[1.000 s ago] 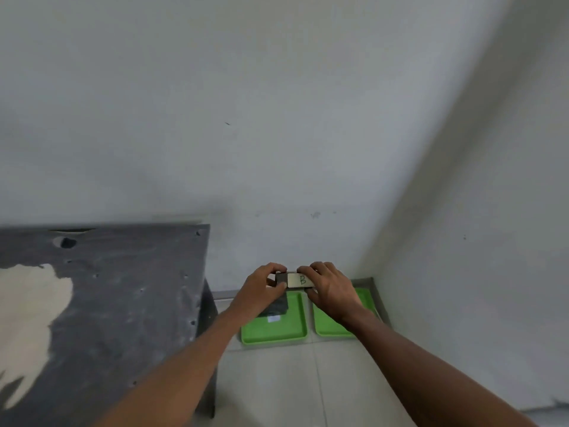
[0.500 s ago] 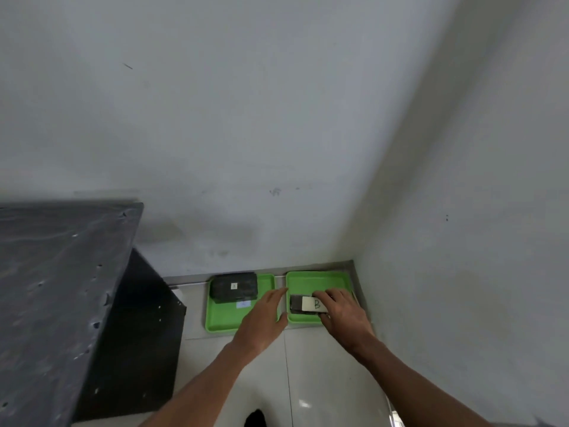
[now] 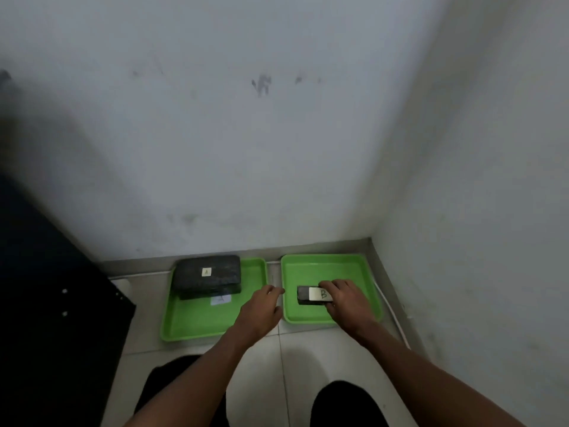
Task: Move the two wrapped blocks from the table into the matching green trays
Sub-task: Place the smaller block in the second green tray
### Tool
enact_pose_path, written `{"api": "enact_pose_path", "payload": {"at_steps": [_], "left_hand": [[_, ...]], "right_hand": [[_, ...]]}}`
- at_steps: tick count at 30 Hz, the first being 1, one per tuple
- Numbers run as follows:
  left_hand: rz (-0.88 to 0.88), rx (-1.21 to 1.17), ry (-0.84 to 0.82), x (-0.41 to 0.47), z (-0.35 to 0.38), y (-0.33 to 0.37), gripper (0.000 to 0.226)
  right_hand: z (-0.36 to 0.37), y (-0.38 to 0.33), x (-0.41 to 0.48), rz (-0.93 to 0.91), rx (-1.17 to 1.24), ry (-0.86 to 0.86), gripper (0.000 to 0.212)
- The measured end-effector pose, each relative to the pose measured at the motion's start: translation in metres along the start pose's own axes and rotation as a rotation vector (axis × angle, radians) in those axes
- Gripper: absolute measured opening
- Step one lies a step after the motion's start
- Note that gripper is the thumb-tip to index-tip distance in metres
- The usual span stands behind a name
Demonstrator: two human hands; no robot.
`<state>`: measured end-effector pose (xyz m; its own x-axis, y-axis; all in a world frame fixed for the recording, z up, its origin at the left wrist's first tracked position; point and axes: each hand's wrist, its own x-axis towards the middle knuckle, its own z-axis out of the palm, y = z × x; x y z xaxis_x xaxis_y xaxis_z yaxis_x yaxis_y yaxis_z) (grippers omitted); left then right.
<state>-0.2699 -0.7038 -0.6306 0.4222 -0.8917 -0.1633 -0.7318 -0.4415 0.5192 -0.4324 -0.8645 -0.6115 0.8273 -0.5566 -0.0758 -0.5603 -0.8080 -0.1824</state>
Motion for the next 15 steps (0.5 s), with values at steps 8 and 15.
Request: {"api": "enact_pose_path", "payload": {"at_steps": [8, 15], "left_hand": [[-0.038, 0.042, -0.055, 0.01, 0.075, -0.042, 0.047], [-0.089, 0.047, -0.07, 0.046, 0.103, -0.045, 0.047]], "right_hand": [[0.099, 0.015, -0.001, 0.034, 0.035, -0.028, 0.048], [0.134, 0.051, 0.032, 0.04, 0.04, -0.075, 0.047]]}}
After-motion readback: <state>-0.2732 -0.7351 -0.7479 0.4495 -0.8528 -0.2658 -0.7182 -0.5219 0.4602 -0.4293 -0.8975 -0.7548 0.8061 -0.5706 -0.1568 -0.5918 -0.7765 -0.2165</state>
